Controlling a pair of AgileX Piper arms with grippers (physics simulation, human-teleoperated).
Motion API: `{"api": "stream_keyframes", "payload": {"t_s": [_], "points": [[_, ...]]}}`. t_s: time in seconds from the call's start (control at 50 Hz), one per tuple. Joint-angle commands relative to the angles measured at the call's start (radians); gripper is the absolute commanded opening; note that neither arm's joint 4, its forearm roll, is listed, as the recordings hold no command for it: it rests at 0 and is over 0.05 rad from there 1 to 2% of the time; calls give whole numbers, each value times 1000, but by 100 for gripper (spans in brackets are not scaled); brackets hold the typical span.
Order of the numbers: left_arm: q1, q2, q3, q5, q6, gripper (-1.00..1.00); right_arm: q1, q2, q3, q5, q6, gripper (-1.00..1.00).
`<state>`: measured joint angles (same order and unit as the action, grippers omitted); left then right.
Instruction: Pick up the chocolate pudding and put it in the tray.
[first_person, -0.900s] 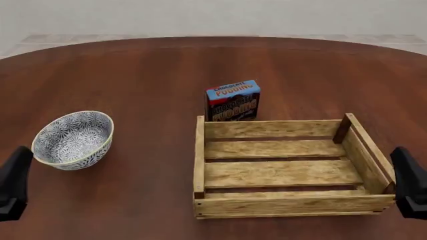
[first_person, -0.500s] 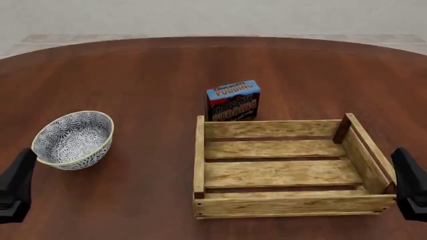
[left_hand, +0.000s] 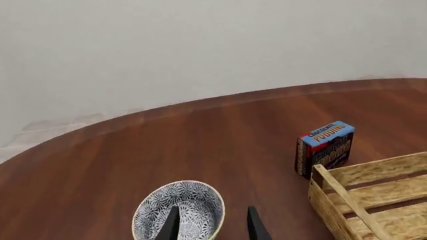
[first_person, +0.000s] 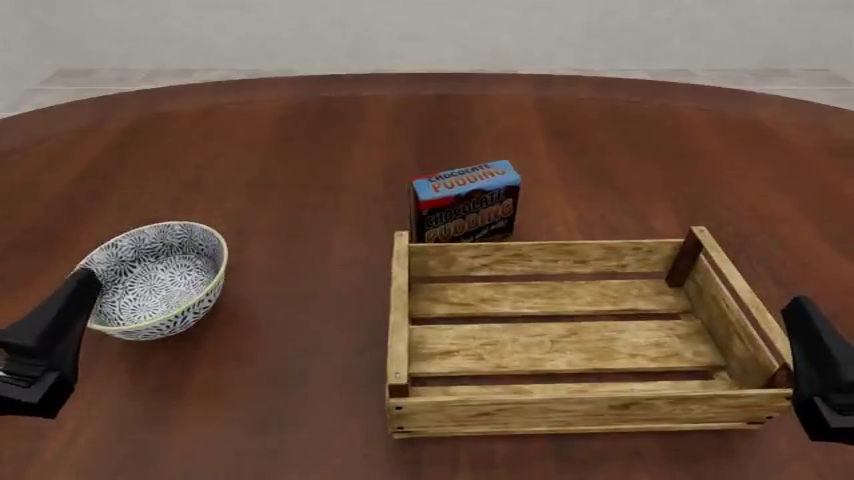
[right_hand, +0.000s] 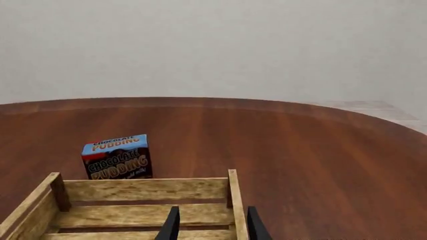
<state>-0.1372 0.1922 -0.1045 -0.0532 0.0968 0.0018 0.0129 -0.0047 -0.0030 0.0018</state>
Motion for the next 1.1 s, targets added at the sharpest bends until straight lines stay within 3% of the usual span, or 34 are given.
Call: {"api": "stream_keyframes", "payload": {"t_s": [0.02, 0.08, 0.14, 0.2, 0.24, 0.28, 0.32, 0.36, 0.42, 0.46, 0.5, 0.58, 0.6, 0.68, 0.7, 0.82, 1.02, 1.1], "points": [[-7, 157, -127, 0, 15, 100, 0, 5, 0, -5, 3, 100], [7, 188, -168, 11, 52, 100, -1, 7, 0, -5, 3, 100], [23, 228, -207, 17, 29, 100, -1, 7, 0, -4, 4, 100], [35, 240, -242, 16, 53, 100, 0, 12, 2, -11, 5, 100], [88, 331, -301, 35, -11, 100, 0, 12, 3, -12, 4, 100], [75, 438, -345, 46, -93, 100, 0, 14, 0, -9, 3, 100], [49, 434, -353, 41, -65, 100, 0, 15, 1, -12, 2, 100], [26, 403, -316, -15, 22, 100, 0, 15, 1, -11, 1, 100], [-17, 471, -373, -8, 36, 100, 0, 16, 0, -13, -2, 100], [-54, 494, -458, 35, 107, 100, -1, 17, -2, -13, -3, 100], [-118, 489, -486, 29, 175, 100, -2, 15, 2, -14, -4, 100], [-138, 544, -523, 36, 177, 100, -2, 15, -1, -12, -5, 100], [-191, 585, -543, 23, 219, 100, -2, 13, 0, -12, -6, 100], [-191, 585, -543, 23, 219, 100, -2, 13, 0, -12, -6, 100], [-217, 640, -597, 41, 220, 100, -1, 21, 0, -18, -8, 100], [-281, 744, -673, 61, 255, 100, -2, 23, 2, -21, -10, 100], [-291, 835, -760, 70, 260, 100, -2, 21, 2, -19, -11, 100], [-315, 904, -818, 82, 295, 100, -2, 20, 1, -18, -14, 100]]}}
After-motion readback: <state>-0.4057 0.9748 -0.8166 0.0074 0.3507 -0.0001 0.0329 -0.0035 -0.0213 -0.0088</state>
